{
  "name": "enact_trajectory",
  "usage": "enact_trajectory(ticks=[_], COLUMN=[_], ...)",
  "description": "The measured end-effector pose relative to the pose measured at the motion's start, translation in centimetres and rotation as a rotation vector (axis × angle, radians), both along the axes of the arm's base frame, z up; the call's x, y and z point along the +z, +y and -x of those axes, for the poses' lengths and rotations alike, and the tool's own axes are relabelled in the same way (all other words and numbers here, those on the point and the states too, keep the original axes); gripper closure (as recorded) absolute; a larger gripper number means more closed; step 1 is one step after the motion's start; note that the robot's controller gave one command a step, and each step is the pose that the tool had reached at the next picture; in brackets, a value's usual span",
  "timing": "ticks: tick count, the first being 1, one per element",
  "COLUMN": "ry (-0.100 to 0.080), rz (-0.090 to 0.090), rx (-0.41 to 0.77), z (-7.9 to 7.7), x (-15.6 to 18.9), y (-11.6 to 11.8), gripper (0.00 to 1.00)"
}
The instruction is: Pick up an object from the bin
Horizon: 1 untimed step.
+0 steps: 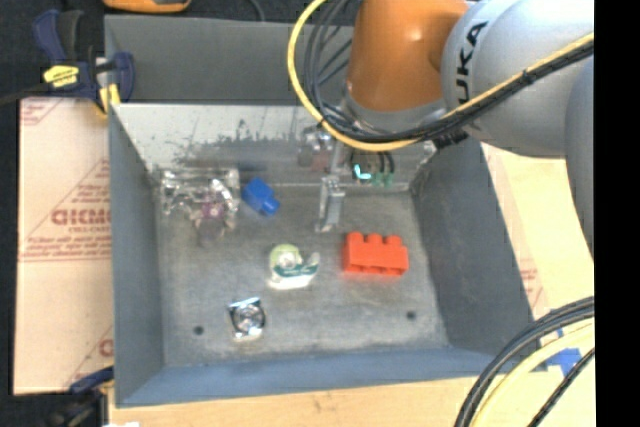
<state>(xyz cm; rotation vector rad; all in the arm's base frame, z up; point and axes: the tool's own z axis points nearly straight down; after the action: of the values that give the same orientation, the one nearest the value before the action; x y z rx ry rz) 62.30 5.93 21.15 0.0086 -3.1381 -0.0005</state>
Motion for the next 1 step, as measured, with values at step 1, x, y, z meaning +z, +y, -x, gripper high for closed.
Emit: enact_trajectory(ticks=[1], ry=[-0.002], rz=[0.0], rx=[0.355], z=[2.37], x=[-12.98], y=[5.38], gripper=[0.0])
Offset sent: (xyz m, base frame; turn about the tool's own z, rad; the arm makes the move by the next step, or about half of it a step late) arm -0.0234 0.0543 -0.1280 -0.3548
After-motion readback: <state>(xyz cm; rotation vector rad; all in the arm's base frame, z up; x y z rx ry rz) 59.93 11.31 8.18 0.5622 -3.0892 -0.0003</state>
